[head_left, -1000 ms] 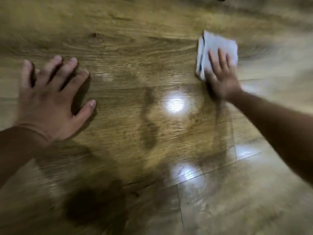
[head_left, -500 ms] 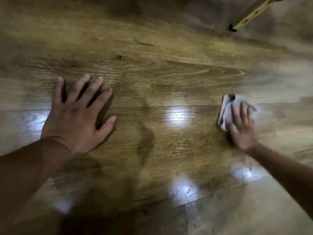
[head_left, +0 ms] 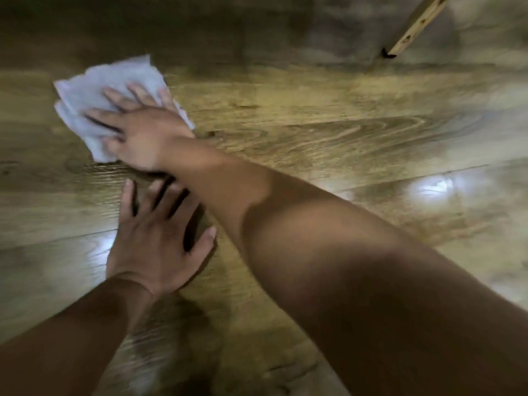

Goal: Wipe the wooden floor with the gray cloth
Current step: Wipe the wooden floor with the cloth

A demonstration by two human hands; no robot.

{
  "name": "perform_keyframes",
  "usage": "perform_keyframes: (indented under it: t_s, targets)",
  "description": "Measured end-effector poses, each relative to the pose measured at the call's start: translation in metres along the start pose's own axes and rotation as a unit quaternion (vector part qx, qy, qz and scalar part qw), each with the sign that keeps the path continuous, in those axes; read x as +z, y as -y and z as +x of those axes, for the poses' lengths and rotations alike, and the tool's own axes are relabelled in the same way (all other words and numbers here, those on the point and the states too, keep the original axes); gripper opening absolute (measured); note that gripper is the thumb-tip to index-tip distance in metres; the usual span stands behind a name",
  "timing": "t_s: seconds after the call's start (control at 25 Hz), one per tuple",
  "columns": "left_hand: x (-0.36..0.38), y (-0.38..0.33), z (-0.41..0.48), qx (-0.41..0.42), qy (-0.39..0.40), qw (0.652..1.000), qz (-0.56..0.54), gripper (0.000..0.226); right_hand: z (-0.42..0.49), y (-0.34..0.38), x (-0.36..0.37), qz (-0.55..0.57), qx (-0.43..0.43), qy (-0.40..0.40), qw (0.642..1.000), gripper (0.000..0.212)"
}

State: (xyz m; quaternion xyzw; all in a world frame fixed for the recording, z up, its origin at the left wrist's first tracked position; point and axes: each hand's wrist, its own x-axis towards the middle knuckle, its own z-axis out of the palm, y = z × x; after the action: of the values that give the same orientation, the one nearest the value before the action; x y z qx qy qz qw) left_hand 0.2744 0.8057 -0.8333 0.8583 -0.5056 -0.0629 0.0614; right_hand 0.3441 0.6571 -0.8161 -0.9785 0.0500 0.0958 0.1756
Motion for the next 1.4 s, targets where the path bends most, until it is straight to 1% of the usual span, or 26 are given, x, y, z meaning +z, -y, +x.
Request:
perform_keyframes:
  t_s: [0.04, 0.08, 0.12, 0.2, 0.24, 0.32, 0.36, 0.4, 0.44, 0.52, 0.6, 0.68, 0.72, 0.76, 0.8, 0.84, 0.88, 0.96, 1.0, 1.08, 1.12, 1.16, 1.24, 1.28, 1.32, 1.4]
  targets:
    - [-0.002, -0.001, 0.000, -0.003, 0.006, 1.000, 0.003, 0.066, -0.015, -0.021, -0.009, 0.021, -0.013, -0.020, 0.999, 0.053]
    - [-0.003, 0.000, 0.000, -0.005, 0.014, 1.000, 0.005, 0.068, -0.035, -0.049, -0.012, 0.010, -0.015, -0.028, 0.999, 0.051]
    - [-0.003, -0.001, 0.000, -0.004, 0.019, 1.000, 0.003, 0.069, -0.068, -0.085, -0.020, 0.029, 0.022, -0.058, 0.998, 0.050]
    - [-0.003, 0.001, 0.001, -0.004, 0.021, 1.000, -0.003, 0.071, -0.140, -0.169, -0.039, 0.026, 0.187, -0.089, 0.978, 0.054]
    - [-0.003, 0.001, 0.000, -0.005, 0.024, 1.000, -0.004, 0.071, -0.170, -0.207, -0.052, 0.012, 0.284, -0.093, 0.954, 0.057]
    - [-0.003, 0.002, 0.000, -0.003, 0.030, 1.000, -0.004, 0.071, -0.210, -0.257, -0.080, 0.028, 0.462, -0.116, 0.879, 0.049]
    - [-0.003, 0.002, 0.000, -0.005, 0.034, 0.999, -0.003, 0.071, -0.207, -0.266, -0.086, 0.061, 0.495, -0.166, 0.851, 0.043]
    - [-0.003, 0.002, 0.000, -0.007, 0.038, 0.999, -0.001, 0.072, -0.192, -0.257, -0.087, 0.062, 0.514, -0.160, 0.841, 0.040]
    - [-0.003, 0.002, 0.001, -0.006, 0.040, 0.999, 0.002, 0.072, -0.169, -0.239, -0.084, 0.054, 0.508, -0.191, 0.838, 0.039]
    - [-0.004, 0.002, 0.001, -0.007, 0.047, 0.999, 0.009, 0.073, -0.112, -0.187, -0.059, 0.024, 0.431, -0.186, 0.883, 0.039]
    - [-0.006, 0.002, 0.001, -0.013, 0.050, 0.999, 0.010, 0.071, -0.049, -0.107, -0.024, 0.005, 0.311, -0.162, 0.936, 0.041]
    - [-0.007, -0.001, 0.001, -0.013, 0.059, 0.998, 0.011, 0.070, 0.000, -0.016, 0.000, 0.002, 0.163, -0.090, 0.982, 0.046]
    - [-0.008, -0.001, 0.000, -0.013, 0.063, 0.998, 0.012, 0.070, 0.016, 0.014, 0.005, -0.013, 0.080, -0.062, 0.995, 0.049]
    - [-0.008, -0.001, 0.000, -0.016, 0.060, 0.998, 0.011, 0.069, 0.023, 0.025, 0.002, -0.011, 0.012, -0.040, 0.999, 0.050]
    - [-0.008, 0.000, 0.000, -0.017, 0.054, 0.998, 0.008, 0.069, 0.019, 0.017, -0.004, -0.003, -0.030, -0.025, 0.999, 0.050]
    - [-0.006, 0.000, 0.001, -0.014, 0.043, 0.999, 0.005, 0.069, 0.005, -0.007, -0.009, -0.005, -0.032, -0.026, 0.999, 0.049]
    - [-0.004, 0.000, 0.002, -0.011, 0.033, 0.999, 0.004, 0.069, -0.020, -0.040, -0.012, -0.013, 0.004, -0.037, 0.999, 0.050]
    - [-0.001, 0.002, -0.001, -0.012, 0.020, 1.000, 0.009, 0.070, -0.083, -0.130, -0.029, -0.037, 0.146, -0.072, 0.986, 0.053]
    - [0.001, 0.003, -0.001, -0.013, 0.013, 1.000, 0.007, 0.071, -0.117, -0.179, -0.043, -0.055, 0.230, -0.072, 0.969, 0.056]
    - [0.002, 0.001, 0.000, -0.011, 0.012, 1.000, 0.004, 0.071, -0.170, -0.254, -0.072, -0.066, 0.403, -0.055, 0.911, 0.063]
    - [0.002, 0.002, -0.001, -0.009, 0.015, 1.000, 0.004, 0.070, -0.180, -0.275, -0.079, -0.050, 0.462, -0.070, 0.882, 0.062]
    - [0.002, 0.001, 0.000, -0.010, 0.017, 1.000, 0.006, 0.070, -0.180, -0.283, -0.082, -0.014, 0.491, -0.101, 0.865, 0.057]
    - [0.000, 0.001, 0.000, -0.012, 0.024, 1.000, 0.014, 0.070, -0.152, -0.257, -0.073, 0.043, 0.511, -0.150, 0.845, 0.054]
    - [-0.001, 0.001, 0.000, -0.012, 0.030, 0.999, 0.018, 0.070, -0.133, -0.231, -0.065, 0.043, 0.508, -0.155, 0.846, 0.053]
    - [-0.002, 0.001, 0.000, -0.013, 0.032, 0.999, 0.018, 0.070, -0.114, -0.201, -0.051, 0.022, 0.481, -0.151, 0.863, 0.051]
    - [-0.004, 0.000, 0.000, -0.018, 0.029, 0.999, 0.015, 0.069, -0.077, -0.124, -0.020, -0.029, 0.340, -0.128, 0.931, 0.049]
